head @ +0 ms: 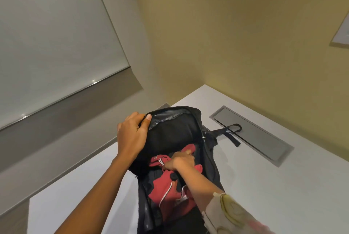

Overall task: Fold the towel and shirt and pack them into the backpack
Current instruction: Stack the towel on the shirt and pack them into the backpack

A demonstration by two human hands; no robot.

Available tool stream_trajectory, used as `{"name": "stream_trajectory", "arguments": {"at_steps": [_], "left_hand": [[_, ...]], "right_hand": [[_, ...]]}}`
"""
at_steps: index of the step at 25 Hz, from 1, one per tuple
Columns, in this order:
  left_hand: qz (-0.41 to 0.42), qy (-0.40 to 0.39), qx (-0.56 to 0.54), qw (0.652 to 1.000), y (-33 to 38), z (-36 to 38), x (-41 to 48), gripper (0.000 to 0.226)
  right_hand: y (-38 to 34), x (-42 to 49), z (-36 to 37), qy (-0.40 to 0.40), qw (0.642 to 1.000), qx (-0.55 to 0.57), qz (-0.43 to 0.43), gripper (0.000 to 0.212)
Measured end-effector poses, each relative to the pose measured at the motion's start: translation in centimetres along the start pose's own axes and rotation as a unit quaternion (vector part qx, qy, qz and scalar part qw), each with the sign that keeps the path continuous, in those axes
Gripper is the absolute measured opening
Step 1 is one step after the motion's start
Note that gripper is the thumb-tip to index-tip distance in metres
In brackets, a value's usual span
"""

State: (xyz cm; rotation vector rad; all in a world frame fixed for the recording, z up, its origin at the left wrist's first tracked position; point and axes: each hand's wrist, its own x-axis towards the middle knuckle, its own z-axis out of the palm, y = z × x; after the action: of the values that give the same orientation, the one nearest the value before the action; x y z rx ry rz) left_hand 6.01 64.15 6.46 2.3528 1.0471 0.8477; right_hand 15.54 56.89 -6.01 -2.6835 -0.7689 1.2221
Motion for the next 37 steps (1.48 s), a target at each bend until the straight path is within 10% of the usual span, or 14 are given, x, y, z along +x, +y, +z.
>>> {"name": "stream_trajectory", "arguments": {"at_steps": [5, 8, 12, 14, 23, 28, 37], "left_hand": [[0.022, 0.001, -0.037, 0.999, -1.8, 0.8, 0.5, 0.045], [0.018, -0.004, -0.045, 0.999, -2.5, 1.4, 0.2, 0.041], [0.023, -0.008, -0.049, 0.999, -2.5, 1.2, -0.3, 0.032], [0.028, -0.016, -0.035, 0.999, -2.4, 1.1, -0.6, 0.031], [0.03, -0.016, -0.031, 0.999, -2.3, 1.4, -1.0, 0.041], [0.029, -0.029, -0.032, 0.999, -2.5, 1.5, -1.6, 0.036], [0.079, -0.025, -0.079, 0.993, -3.0, 2.5, -2.4, 0.032]], "right_hand": [[2.5, 8.0, 1.8, -0.076, 0.98, 0.181, 0.018, 0.143], [4.4, 6.1, 1.2, -0.046, 0.956, 0.289, 0.023, 0.107], [6.1, 4.1, 2.4, 0.115, 0.973, 0.195, -0.051, 0.032], [6.5, 3.7, 3.5, 0.132, 0.978, 0.147, -0.07, 0.026], [2.7, 3.3, 5.8, 0.203, 0.954, -0.189, -0.114, 0.061], [2.4, 4.7, 6.3, 0.061, 0.994, -0.094, -0.006, 0.1], [2.2, 2.2, 2.1, -0.016, 0.996, -0.053, -0.069, 0.125]]}}
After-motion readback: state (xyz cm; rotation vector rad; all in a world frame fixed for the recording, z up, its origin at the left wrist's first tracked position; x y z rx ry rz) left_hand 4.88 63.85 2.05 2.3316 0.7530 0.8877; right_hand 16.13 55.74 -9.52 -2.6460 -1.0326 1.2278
